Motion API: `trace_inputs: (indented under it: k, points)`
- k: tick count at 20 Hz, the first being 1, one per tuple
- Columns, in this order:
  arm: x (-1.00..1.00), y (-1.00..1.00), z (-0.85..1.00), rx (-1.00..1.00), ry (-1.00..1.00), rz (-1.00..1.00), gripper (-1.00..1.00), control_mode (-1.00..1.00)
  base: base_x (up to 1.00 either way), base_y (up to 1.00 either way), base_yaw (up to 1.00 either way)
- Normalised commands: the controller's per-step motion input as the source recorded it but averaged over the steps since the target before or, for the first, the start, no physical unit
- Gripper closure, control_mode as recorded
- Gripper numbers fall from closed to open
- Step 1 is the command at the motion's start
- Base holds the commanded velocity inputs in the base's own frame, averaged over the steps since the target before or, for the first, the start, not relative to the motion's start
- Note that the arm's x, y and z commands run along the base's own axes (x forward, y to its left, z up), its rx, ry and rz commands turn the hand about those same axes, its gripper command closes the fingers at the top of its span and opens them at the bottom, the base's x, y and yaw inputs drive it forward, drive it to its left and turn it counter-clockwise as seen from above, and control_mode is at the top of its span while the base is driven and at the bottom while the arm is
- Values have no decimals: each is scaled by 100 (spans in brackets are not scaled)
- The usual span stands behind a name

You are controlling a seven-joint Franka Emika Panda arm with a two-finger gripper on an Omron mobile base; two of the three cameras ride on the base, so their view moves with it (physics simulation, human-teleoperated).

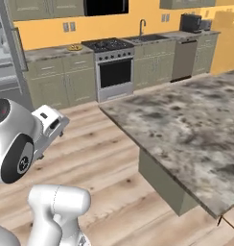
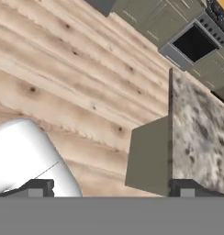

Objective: Place the cold items (eggplant and corn) from the fridge in one tupperware on the dining counter. Place the warm items (kebab skewer and hot dog) in the stove area in another tupperware.

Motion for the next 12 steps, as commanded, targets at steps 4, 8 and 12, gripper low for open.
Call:
trace_inputs:
  k: [4, 8, 12]
  points:
    - [0, 0, 0, 0, 0, 0, -100, 100, 67, 100, -17]
    - [0, 0, 0, 0, 0, 0, -100, 100, 66, 99, -16]
    - [0, 0, 0, 0, 0, 0, -100, 100, 68, 87, -15]
